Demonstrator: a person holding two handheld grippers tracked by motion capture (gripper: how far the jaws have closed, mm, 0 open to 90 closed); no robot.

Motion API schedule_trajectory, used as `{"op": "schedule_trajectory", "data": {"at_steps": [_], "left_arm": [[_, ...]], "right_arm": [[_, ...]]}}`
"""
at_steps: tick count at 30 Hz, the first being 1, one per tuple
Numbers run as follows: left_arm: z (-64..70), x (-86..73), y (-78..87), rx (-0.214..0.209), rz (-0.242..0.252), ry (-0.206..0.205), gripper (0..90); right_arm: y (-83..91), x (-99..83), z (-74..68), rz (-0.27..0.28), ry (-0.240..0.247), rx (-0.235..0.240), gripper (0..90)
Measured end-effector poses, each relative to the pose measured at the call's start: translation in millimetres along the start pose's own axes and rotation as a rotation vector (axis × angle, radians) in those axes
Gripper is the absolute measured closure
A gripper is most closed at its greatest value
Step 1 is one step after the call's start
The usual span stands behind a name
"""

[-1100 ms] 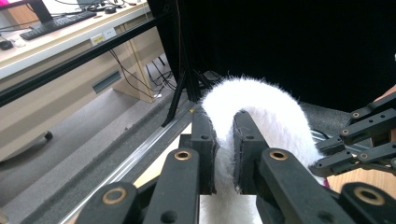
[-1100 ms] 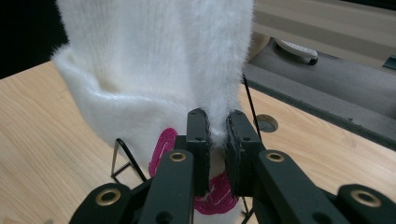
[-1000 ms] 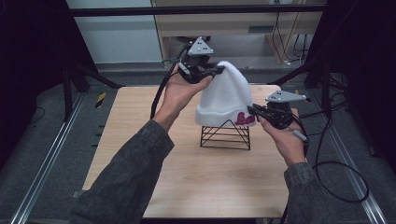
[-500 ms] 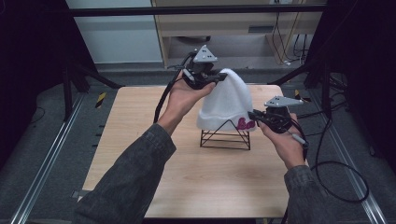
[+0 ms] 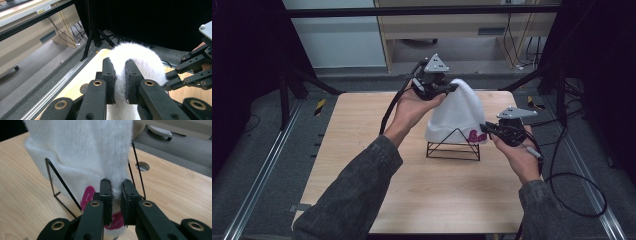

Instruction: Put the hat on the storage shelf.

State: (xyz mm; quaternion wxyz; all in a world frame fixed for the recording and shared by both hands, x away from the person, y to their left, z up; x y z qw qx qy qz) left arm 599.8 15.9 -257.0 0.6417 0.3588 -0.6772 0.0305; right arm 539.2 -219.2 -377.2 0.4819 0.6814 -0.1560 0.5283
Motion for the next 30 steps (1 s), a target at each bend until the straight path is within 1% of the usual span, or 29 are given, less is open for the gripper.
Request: {"op": "schedule_trajectory", "data": {"at_steps": [1, 3, 5, 10, 14, 16, 18, 22, 23, 27, 28, 30], "left_arm": [[1.1, -0.6, -0.1, 0.004, -0.008, -0.011, 80.9], [1.8, -1.5, -0.5, 0.011, -0.008, -0.017, 80.8], [2.3, -4.8, -2.0, 0.006, -0.009, -0.008, 80.8], [4.7, -12.3, -6.7, -0.001, -0.025, 0.004, 80.8], [7.2, -13.8, -9.3, -0.005, -0.027, -0.002, 80.8], [8.3, -14.7, -12.8, -0.01, -0.032, -0.005, 80.8], [9.6, -16.4, -15.6, -0.011, -0.038, -0.008, 80.8], [10.8, -20.8, -18.0, -0.015, -0.037, 0.002, 80.8], [10.9, -23.6, -19.0, -0.018, -0.038, 0.014, 80.8], [11.9, -25.7, -19.7, -0.024, -0.043, 0.012, 80.8], [13.9, -26.2, -20.8, -0.026, -0.05, 0.009, 80.8], [16.3, -27.1, -22.9, -0.029, -0.052, 0.008, 80.8]], "right_arm": [[-0.4, -1.1, -0.3, 0.0, 0.004, -0.001, 80.7], [-0.9, -2.0, -0.5, 0.0, 0.005, 0.004, 80.7], [-2.1, -5.4, -1.7, -0.009, 0.002, 0.011, 80.7], [-3.7, -13.4, -2.4, -0.02, 0.0, 0.006, 80.7], [-3.4, -17.4, -2.6, -0.027, -0.007, 0.008, 80.7], [-4.8, -21.4, -0.6, -0.04, -0.007, 0.012, 80.6], [-6.0, -23.2, 0.2, -0.042, -0.008, 0.011, 80.6], [-8.1, -27.2, -0.3, -0.057, -0.016, 0.014, 80.7], [-8.6, -28.0, -0.1, -0.057, -0.014, 0.012, 80.7], [-8.6, -32.4, -1.0, -0.055, -0.025, 0.009, 80.7], [-8.3, -36.5, -1.1, -0.055, -0.033, 0.004, 80.7], [-7.6, -38.8, -1.4, -0.058, -0.039, 0.003, 80.7]]}}
Point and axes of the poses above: each handheld gripper's, and its own axes: y roughly backward along the jaws, x roughly out of its top, z roughly to its right, the point moved 2 cm from there along -y, roughly forward along the jaws, and after that the axes turned 1 degree about z, right-handed, at the moved point
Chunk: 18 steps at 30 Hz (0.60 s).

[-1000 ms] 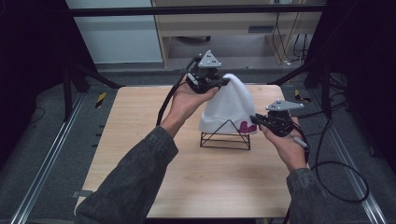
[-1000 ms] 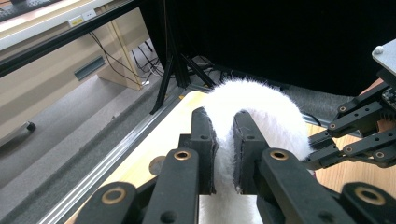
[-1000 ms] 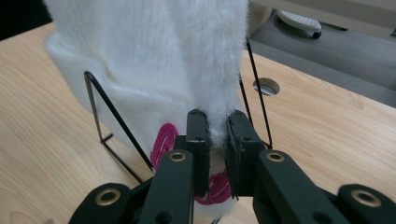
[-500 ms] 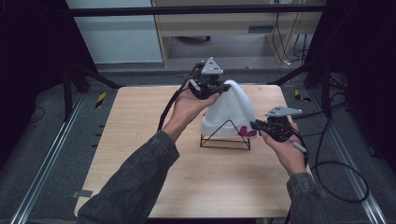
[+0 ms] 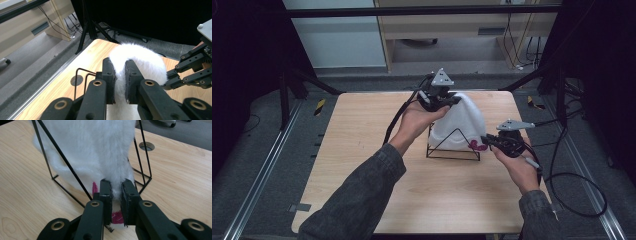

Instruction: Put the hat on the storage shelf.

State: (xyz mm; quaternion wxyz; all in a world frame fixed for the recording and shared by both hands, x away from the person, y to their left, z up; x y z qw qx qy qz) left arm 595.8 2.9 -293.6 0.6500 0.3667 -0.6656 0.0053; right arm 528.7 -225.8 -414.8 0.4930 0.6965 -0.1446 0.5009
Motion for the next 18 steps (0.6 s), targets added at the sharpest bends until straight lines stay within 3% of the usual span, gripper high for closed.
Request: {"op": "schedule_trajectory", "data": {"at_steps": [10, 18], "left_arm": [[-1.9, -2.8, -2.6, 0.0, -0.003, 0.004, 80.9], [-3.6, -9.8, -5.9, 0.0, -0.017, 0.012, 80.8]], "right_arm": [[-2.1, -2.9, 1.6, 0.008, -0.021, 0.014, 80.5], [-11.1, -6.1, -0.1, -0.011, -0.007, 0.002, 80.3]]}}
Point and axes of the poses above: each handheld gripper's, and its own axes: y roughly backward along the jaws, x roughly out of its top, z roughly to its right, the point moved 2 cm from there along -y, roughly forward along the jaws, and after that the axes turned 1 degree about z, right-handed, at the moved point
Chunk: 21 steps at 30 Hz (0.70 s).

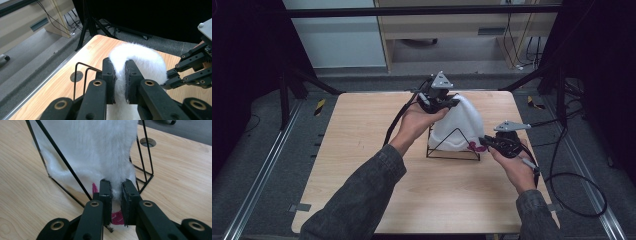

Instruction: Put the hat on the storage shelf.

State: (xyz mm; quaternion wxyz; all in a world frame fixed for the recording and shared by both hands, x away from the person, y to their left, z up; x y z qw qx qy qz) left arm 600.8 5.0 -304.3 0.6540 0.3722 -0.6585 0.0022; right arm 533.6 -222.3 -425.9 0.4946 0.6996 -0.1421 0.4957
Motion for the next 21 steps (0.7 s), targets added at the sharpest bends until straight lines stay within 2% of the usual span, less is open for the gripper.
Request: {"op": "schedule_trajectory", "data": {"at_steps": [2, 7, 10, 12, 16, 21], "left_arm": [[-1.5, -2.8, -0.5, -0.001, -0.004, 0.01, 80.8], [-2.8, -7.8, -3.0, -0.006, -0.019, 0.002, 80.8], [-4.5, -10.4, -4.0, -0.008, -0.033, 0.001, 80.9], [-4.7, -11.6, -3.8, -0.015, -0.035, 0.011, 80.8], [-1.1, -10.5, -1.8, -0.008, -0.037, -0.006, 80.8], [4.1, -14.3, -2.5, -0.008, -0.047, -0.012, 80.5]], "right_arm": [[-0.5, -0.8, -0.1, 0.0, -0.006, 0.008, 80.2], [-5.5, -4.4, 0.7, -0.017, -0.014, 0.005, 79.7], [-7.7, -6.2, 0.0, -0.035, -0.001, 0.004, 78.3], [-5.1, -6.8, 0.2, -0.037, -0.012, -0.002, 75.0], [3.9, -6.5, -1.0, -0.005, -0.025, 0.016, 71.6], [12.0, -7.6, -2.3, -0.001, -0.03, 0.005, 68.1]]}}
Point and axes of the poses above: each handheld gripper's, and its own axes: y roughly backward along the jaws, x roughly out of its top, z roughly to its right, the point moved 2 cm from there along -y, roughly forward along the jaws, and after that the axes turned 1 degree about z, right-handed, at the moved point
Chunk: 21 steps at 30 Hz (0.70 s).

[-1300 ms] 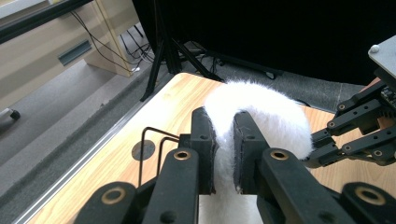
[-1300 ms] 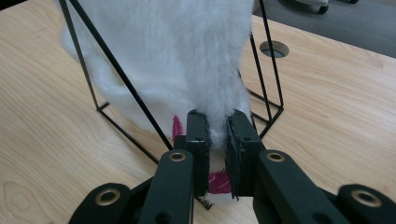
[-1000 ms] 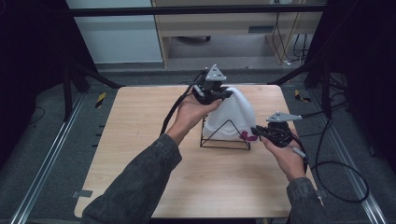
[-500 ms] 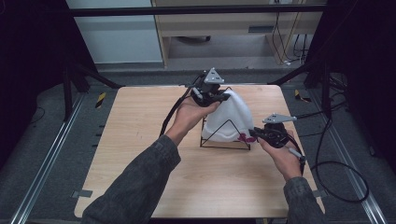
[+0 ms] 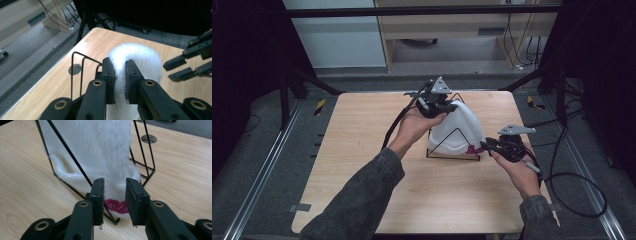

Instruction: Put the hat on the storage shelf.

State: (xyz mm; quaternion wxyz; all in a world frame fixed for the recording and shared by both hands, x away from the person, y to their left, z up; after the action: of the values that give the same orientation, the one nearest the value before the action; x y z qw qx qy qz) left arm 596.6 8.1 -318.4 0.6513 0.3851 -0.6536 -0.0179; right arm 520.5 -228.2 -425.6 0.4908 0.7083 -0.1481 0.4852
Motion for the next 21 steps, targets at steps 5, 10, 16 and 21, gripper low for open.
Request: {"op": "schedule_trajectory", "data": {"at_steps": [5, 10, 16, 21], "left_arm": [[2.9, -3.5, -0.9, -0.004, -0.009, -0.002, 80.1], [3.1, -5.1, -0.1, -0.003, -0.004, 0.022, 76.3], [7.7, -4.2, 10.2, 0.036, 0.009, 0.008, 64.6], [15.0, -5.0, 20.7, 0.063, 0.008, 0.005, 48.4]], "right_arm": [[7.5, -3.8, -0.8, 0.017, -0.014, 0.0, 66.4], [12.0, -9.2, -2.8, 0.019, -0.034, 0.023, 64.5], [22.0, -18.4, -9.6, 0.016, -0.033, 0.015, 63.9], [27.4, -29.1, -17.5, -0.002, -0.043, 0.022, 60.7]]}}
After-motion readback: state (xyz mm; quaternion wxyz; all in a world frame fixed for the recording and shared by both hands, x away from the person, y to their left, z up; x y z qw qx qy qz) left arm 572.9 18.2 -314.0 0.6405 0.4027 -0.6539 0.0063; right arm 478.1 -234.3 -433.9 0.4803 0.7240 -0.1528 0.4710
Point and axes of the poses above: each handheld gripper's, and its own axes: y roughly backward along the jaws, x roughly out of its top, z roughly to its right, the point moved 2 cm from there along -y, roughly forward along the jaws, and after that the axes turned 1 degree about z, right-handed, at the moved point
